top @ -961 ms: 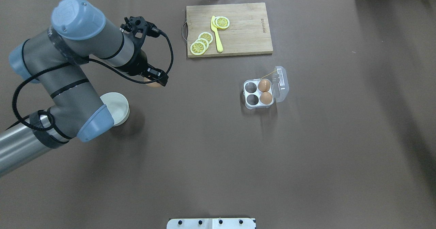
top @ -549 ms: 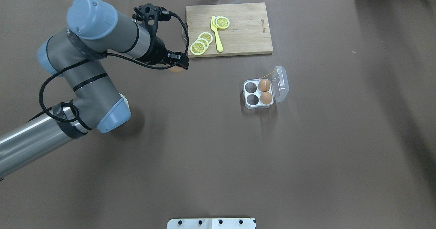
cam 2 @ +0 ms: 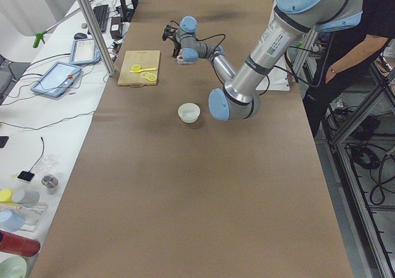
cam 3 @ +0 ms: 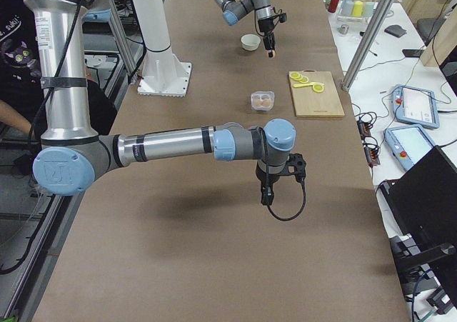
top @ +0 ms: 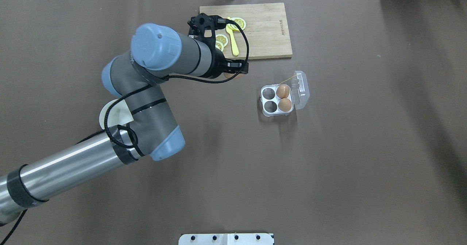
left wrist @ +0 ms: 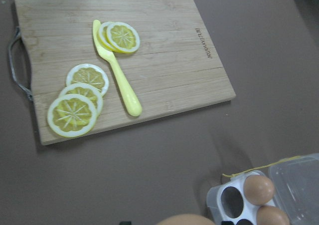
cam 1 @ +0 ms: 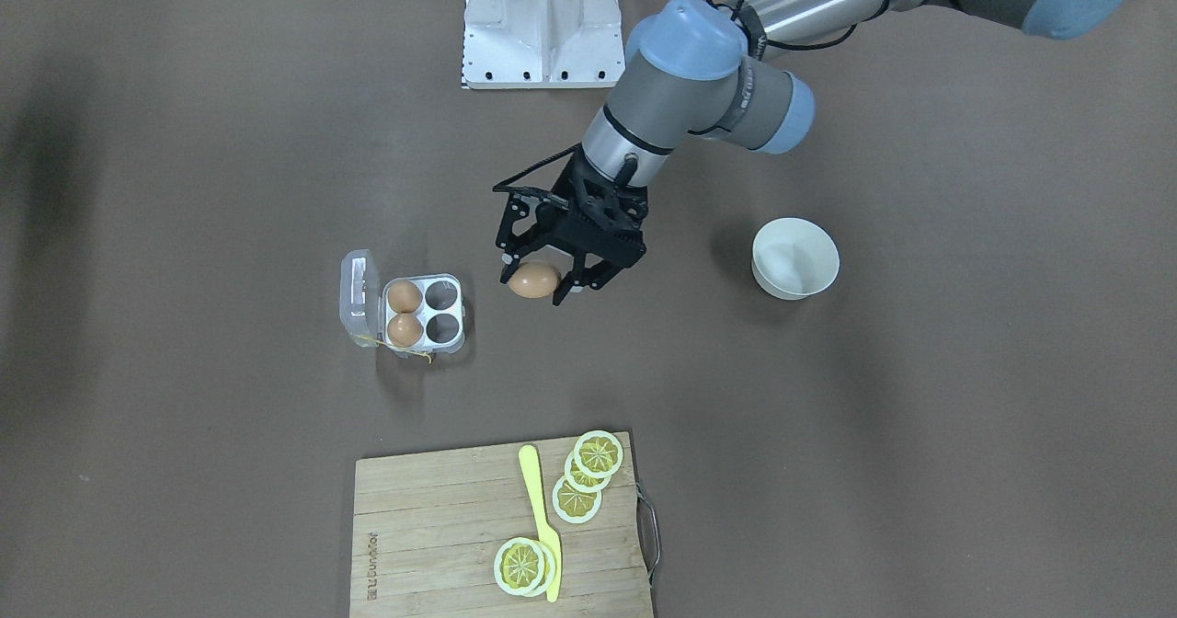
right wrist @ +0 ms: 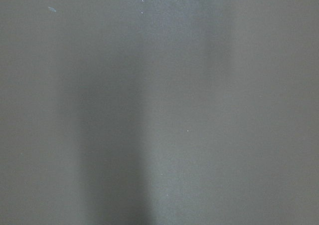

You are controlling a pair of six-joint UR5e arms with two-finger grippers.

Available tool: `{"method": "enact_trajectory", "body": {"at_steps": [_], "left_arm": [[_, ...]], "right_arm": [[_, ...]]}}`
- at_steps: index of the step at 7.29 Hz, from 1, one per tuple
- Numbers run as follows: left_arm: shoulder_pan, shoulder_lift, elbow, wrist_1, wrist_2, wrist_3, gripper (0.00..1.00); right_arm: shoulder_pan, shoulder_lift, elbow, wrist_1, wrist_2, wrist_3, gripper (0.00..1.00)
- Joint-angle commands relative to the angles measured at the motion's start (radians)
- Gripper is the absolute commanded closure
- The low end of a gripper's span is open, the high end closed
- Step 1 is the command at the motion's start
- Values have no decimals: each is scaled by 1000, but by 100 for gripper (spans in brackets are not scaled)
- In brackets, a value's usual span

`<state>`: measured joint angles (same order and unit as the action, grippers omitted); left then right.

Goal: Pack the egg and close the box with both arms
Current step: 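Lift the egg with the left gripper and carry it toward the clear carton, then lower the egg into the empty carton cup with the left gripper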

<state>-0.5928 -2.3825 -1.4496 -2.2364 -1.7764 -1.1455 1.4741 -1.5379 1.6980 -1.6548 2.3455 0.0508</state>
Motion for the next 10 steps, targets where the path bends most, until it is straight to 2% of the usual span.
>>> {"method": "enact_trajectory", "body": {"at_steps": [1, 3, 5, 7, 10], "left_arm": [[77, -32, 38, -61, 107, -52, 66], [85, -50, 40, -65, 109, -110, 66], [123, -72, 110, -164, 214, -170, 66], [126, -95, 167, -183, 250, -175, 66], [134, -136, 236, -183, 253, -175, 66]], "right_arm": [[0, -1, 0, 0, 0, 0, 0], [2, -2, 0, 0, 0, 0, 0], [5, -2, 0, 0, 0, 0, 0], [5, -2, 2, 0, 0, 0, 0], [5, -2, 3, 1, 0, 0, 0]]}}
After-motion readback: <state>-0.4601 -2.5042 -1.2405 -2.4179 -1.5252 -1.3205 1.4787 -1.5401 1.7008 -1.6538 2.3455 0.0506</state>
